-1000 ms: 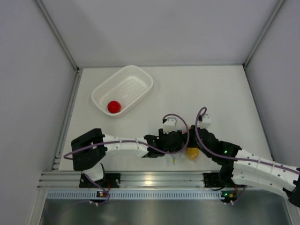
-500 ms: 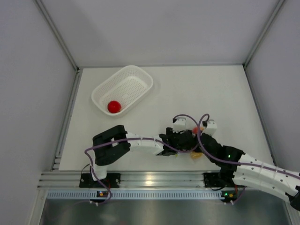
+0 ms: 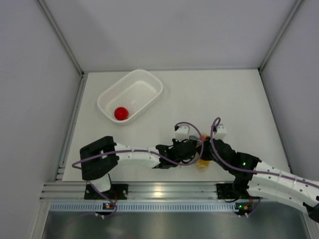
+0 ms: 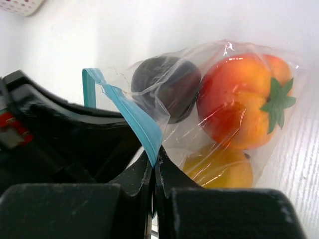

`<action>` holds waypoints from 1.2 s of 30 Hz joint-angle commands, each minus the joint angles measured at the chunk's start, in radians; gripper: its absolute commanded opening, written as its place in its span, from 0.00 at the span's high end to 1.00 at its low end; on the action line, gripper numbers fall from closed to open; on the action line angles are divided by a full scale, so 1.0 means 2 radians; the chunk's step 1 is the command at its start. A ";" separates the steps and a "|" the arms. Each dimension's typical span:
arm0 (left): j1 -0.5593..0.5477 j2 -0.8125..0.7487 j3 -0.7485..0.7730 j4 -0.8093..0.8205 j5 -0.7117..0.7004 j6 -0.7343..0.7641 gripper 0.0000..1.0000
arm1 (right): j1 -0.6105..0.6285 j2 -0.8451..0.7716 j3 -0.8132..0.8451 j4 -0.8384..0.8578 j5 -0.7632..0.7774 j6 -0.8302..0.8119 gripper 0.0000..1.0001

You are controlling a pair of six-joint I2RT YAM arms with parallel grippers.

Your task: Open the zip-top bag and remove the fake food

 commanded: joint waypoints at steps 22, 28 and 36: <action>-0.022 -0.323 -0.124 -0.129 -0.061 -0.022 0.97 | 0.022 0.213 0.069 0.363 -0.205 0.075 1.00; -0.023 -0.313 -0.130 -0.131 -0.039 -0.017 0.93 | 0.021 0.179 0.030 0.403 -0.206 0.111 1.00; -0.022 -0.266 -0.116 -0.135 -0.013 -0.010 0.76 | 0.020 0.131 0.065 0.238 -0.119 0.053 1.00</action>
